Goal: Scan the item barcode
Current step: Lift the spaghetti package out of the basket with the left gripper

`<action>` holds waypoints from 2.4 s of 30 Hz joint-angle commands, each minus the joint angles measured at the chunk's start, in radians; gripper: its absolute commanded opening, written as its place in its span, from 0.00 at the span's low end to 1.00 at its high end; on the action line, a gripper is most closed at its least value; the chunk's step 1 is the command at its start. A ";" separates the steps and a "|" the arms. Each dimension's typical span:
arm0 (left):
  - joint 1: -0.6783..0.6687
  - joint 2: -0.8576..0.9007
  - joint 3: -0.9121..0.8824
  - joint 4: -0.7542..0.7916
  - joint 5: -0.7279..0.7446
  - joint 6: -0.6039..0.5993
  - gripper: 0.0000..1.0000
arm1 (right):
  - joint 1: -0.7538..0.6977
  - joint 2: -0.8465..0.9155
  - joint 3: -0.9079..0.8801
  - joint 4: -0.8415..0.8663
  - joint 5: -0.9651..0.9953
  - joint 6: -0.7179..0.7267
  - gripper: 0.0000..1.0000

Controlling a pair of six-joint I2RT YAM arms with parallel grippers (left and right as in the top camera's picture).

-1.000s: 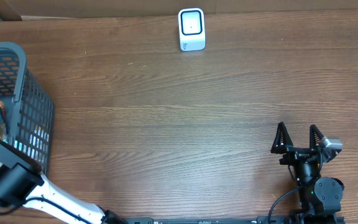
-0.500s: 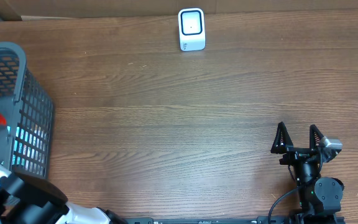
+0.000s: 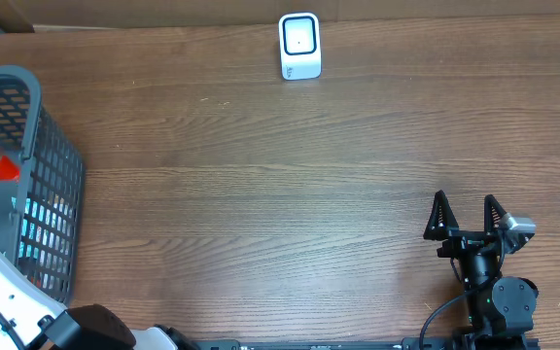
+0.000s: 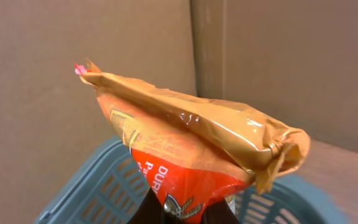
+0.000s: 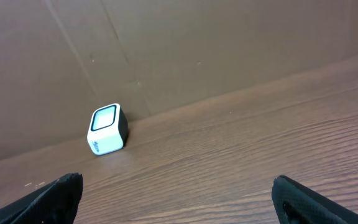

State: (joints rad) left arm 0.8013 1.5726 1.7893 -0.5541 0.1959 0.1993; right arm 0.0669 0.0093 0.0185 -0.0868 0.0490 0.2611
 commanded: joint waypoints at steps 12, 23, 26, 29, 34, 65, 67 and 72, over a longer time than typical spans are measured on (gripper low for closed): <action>0.002 -0.038 0.026 0.031 0.011 -0.043 0.04 | 0.004 -0.005 -0.010 0.006 -0.002 -0.003 1.00; -0.059 -0.093 0.037 0.145 -0.050 -0.016 0.04 | 0.004 -0.005 -0.010 0.006 -0.002 -0.003 1.00; -0.115 -0.121 0.071 0.151 -0.060 0.016 0.04 | 0.004 -0.005 -0.010 0.006 -0.002 -0.003 1.00; -0.212 -0.148 0.113 0.144 -0.082 0.051 0.04 | 0.004 -0.005 -0.010 0.006 -0.002 -0.003 1.00; -0.487 -0.195 0.176 0.132 -0.226 0.186 0.04 | 0.004 -0.005 -0.010 0.006 -0.002 -0.003 1.00; -1.201 -0.014 0.203 -0.546 -0.482 0.099 0.93 | 0.004 -0.005 -0.010 0.006 -0.002 -0.003 1.00; -1.173 0.029 0.203 -0.546 -0.447 0.148 1.00 | 0.004 -0.005 -0.010 0.006 -0.002 -0.003 1.00; -1.057 0.165 0.203 -0.533 -0.324 0.269 1.00 | 0.004 -0.005 -0.010 0.006 -0.002 -0.003 1.00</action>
State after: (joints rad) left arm -0.3202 1.6764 1.9923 -1.0935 -0.2302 0.3637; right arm 0.0669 0.0093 0.0185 -0.0868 0.0490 0.2611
